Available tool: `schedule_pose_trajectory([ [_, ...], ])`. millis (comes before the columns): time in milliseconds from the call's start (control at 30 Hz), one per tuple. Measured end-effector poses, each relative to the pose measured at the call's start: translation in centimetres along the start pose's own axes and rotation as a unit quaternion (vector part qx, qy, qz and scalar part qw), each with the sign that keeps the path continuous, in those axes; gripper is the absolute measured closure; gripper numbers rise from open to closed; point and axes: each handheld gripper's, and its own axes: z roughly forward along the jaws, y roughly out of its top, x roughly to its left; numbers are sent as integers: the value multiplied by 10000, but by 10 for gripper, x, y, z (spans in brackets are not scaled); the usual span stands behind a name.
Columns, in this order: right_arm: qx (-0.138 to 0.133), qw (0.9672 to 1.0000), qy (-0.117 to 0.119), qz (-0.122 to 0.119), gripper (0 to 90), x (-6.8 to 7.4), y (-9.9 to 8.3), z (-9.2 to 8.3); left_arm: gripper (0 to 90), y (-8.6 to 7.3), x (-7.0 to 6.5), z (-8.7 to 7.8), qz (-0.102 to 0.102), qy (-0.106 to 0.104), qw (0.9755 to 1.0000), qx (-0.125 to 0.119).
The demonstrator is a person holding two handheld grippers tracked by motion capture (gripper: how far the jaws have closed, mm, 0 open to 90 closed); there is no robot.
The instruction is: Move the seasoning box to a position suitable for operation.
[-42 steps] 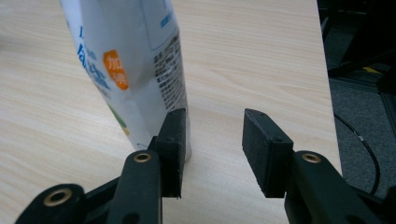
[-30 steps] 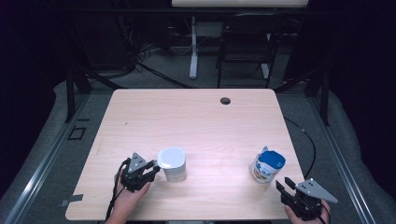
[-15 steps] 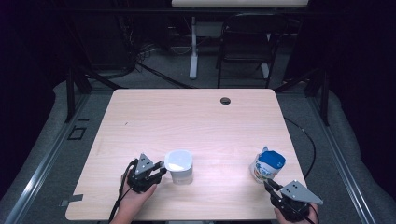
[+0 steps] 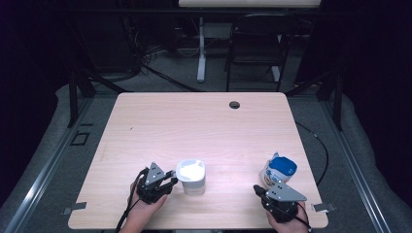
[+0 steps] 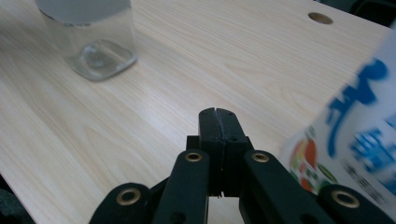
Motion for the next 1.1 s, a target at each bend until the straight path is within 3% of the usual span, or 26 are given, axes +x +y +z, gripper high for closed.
schedule_pose_trajectory([
  [133,-148,9998,109,2,900,4,12,14,699,2,-5,2,41,-58,10000,-7],
  [367,-326,9988,225,-288,900,17,32,39,692,2,-7,1,-49,-99,9999,26],
  [433,-369,9984,252,-345,900,21,37,46,661,1,-5,1,-133,-190,9997,-17],
  [467,-372,9983,283,-341,900,23,41,51,641,0,-2,-1,-309,-307,9990,-122],
  [567,-354,9982,417,-229,900,25,45,59,616,-1,0,-5,-337,-354,9987,-148],
  [733,-353,9978,528,-197,890,28,48,64,591,-2,1,-13,-360,-338,9986,-178],
  [900,-249,9975,575,-315,858,32,51,68,592,-2,1,-19,-336,-306,9988,-192],
  [1033,-207,9971,602,-426,872,34,51,67,594,-3,2,-23,-390,-395,9980,-298],
  [1100,-150,9965,737,-363,900,32,51,66,598,-2,4,-26,-484,-492,9968,-412],
])
